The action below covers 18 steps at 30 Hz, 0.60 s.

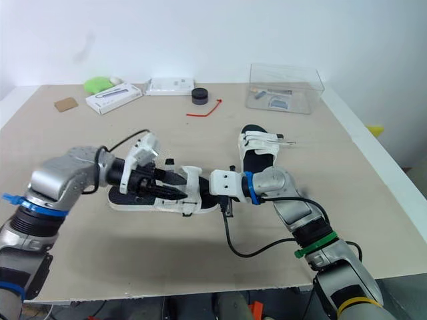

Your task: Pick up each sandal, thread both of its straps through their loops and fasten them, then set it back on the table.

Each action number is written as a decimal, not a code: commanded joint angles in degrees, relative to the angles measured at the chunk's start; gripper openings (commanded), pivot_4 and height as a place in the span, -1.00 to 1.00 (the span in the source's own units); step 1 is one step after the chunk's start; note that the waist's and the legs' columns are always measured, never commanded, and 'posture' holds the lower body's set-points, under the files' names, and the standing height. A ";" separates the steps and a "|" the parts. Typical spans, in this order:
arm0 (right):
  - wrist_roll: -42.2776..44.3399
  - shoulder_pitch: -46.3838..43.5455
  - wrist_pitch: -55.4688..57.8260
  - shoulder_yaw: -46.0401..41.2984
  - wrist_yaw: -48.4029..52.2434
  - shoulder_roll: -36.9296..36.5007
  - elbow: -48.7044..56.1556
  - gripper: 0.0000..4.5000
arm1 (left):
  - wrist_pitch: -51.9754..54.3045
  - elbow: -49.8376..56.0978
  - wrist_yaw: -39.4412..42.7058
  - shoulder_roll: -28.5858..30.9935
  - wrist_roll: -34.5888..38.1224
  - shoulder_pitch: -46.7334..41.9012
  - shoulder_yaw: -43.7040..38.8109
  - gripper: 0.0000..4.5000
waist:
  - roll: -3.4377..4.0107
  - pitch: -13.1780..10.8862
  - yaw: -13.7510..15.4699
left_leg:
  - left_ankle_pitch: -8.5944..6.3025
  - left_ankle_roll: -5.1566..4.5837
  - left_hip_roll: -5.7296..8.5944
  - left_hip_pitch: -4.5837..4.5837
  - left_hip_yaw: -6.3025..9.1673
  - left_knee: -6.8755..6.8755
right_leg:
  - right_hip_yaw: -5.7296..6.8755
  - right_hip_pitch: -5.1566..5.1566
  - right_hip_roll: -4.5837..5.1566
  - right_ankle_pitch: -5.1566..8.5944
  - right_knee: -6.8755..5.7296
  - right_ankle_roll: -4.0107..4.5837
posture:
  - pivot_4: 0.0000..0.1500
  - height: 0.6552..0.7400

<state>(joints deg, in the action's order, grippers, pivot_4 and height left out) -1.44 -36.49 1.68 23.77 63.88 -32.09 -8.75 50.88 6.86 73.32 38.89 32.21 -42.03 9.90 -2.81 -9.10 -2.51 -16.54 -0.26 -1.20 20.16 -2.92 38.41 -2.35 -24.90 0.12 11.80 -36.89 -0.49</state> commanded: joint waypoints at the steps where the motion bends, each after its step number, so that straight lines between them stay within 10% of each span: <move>1: -4.78 2.22 1.90 2.80 0.65 -1.61 -5.11 -1.00 | 6.59 6.70 -0.15 3.97 9.11 -1.92 -9.88 0.07 | -0.01 -0.01 -0.07 | 0.00 0.00 0.00 0.06 -0.01 0.00 | -0.01 -0.07 0.00 -0.04 0.00 -0.06 | 1.00 1.00; 10: -4.87 1.52 0.59 3.51 1.31 -0.93 -6.68 -1.00 | 16.13 27.81 -11.61 6.58 24.31 25.88 -22.88 0.07 | 0.05 0.03 -0.12 | -0.02 -0.03 -0.07 0.03 -0.03 0.00 | -0.05 -0.10 0.16 -0.05 -0.03 -0.08 | 1.00 1.00; 18: -5.41 0.87 -1.29 4.08 2.24 -0.32 -8.14 -1.00 | -1.14 30.22 -25.94 -1.18 8.23 38.11 -15.56 0.07 | -0.16 0.12 0.17 | 0.14 0.06 -0.02 -0.15 0.05 0.05 | 0.04 0.09 0.22 0.02 -0.04 0.18 | 1.00 1.00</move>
<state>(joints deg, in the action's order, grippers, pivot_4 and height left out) -2.58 -38.16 -1.27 24.31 64.90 -31.85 -12.14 54.70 36.35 49.50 38.65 44.11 -4.39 -7.29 -2.97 -8.98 -2.33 -16.40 -0.20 -1.22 20.02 -2.87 38.47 -2.31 -24.81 0.33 11.81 -36.94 -0.30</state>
